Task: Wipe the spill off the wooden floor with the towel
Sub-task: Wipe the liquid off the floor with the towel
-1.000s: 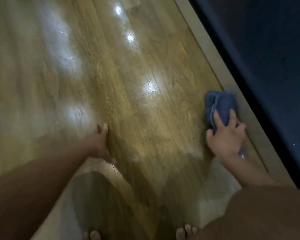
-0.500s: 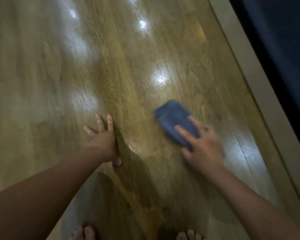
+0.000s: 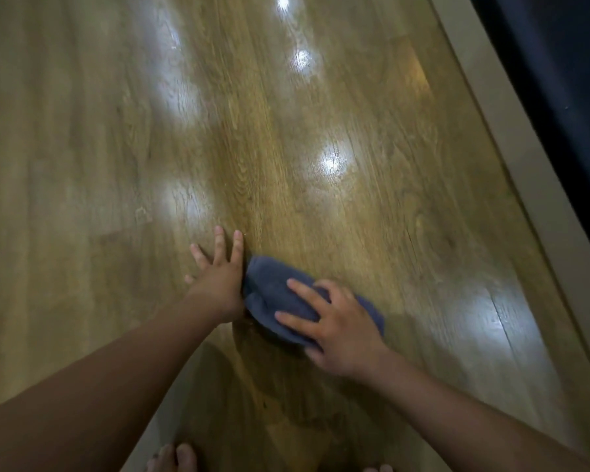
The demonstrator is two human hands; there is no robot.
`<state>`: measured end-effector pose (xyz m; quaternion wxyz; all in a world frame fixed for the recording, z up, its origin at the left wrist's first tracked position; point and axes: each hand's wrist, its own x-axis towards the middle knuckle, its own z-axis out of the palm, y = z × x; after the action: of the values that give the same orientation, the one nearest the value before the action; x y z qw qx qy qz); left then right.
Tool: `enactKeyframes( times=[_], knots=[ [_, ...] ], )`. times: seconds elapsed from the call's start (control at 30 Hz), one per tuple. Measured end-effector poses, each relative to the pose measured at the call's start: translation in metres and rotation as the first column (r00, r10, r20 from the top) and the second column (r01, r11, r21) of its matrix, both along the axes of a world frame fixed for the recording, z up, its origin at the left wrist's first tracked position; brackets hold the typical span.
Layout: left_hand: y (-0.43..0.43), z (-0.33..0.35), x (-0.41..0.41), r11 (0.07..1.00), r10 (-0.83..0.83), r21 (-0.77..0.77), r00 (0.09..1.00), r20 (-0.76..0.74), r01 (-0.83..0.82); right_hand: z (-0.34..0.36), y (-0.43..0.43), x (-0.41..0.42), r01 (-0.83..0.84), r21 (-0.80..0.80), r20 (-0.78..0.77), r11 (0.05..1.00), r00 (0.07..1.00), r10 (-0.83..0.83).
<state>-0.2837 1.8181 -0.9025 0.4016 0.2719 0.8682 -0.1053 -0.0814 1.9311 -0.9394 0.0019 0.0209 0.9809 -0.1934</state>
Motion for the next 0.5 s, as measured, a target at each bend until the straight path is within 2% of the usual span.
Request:
enactKeyframes(
  times=[0.03,0.07,0.13,0.17,0.2,0.27,0.3,0.33,0.37,0.4,0.43,0.5],
  knots=[
    [-0.002,0.000,0.000,1.000,0.015,0.017,1.000,0.002,-0.015,-0.003,0.012,0.003,-0.079,-0.005,-0.008,0.997,0.997,0.079],
    [-0.004,-0.001,0.001,0.999,0.023,0.022,1.000,0.001,-0.023,-0.006,0.029,0.011,-0.062,-0.005,-0.017,0.998,0.998,0.062],
    [-0.005,-0.002,0.002,0.999,0.029,0.023,0.999,-0.013,-0.028,-0.011,0.072,0.040,0.194,0.000,-0.034,0.981,0.980,-0.194],
    [-0.005,-0.002,0.002,0.999,0.033,0.024,0.999,-0.018,-0.033,-0.011,0.095,0.058,0.391,-0.002,-0.038,0.921,0.920,-0.390],
    [-0.003,-0.003,0.002,0.999,0.036,0.024,0.999,-0.021,-0.036,-0.007,0.118,0.075,0.587,-0.009,-0.040,0.810,0.809,-0.587],
    [0.002,-0.004,0.001,0.999,0.034,0.020,0.999,-0.027,-0.033,0.002,0.151,0.092,0.863,-0.012,-0.026,0.506,0.505,-0.863],
    [0.002,-0.003,0.002,0.999,0.031,0.015,0.999,-0.032,-0.031,0.002,0.158,0.088,0.931,0.017,0.012,0.366,0.365,-0.931],
    [0.000,-0.002,0.003,1.000,0.022,0.006,0.999,-0.037,-0.022,0.001,0.157,0.076,0.959,0.070,0.047,0.274,0.271,-0.961],
    [-0.001,0.001,0.003,1.000,0.008,-0.003,0.999,-0.050,-0.008,0.002,0.148,0.057,0.963,0.115,0.058,0.242,0.237,-0.970],
    [-0.001,0.004,0.000,1.000,-0.004,0.007,0.997,-0.079,0.005,0.002,0.133,0.035,0.952,0.132,0.058,0.275,0.270,-0.961],
    [-0.002,0.008,-0.006,0.998,-0.012,0.054,0.990,-0.140,0.020,0.002,0.112,0.009,0.923,0.125,0.057,0.363,0.358,-0.932],
    [-0.003,0.010,-0.023,0.948,0.023,0.307,0.946,-0.324,0.082,-0.005,0.055,-0.041,0.773,0.126,0.014,0.622,0.626,-0.780]
  ],
)
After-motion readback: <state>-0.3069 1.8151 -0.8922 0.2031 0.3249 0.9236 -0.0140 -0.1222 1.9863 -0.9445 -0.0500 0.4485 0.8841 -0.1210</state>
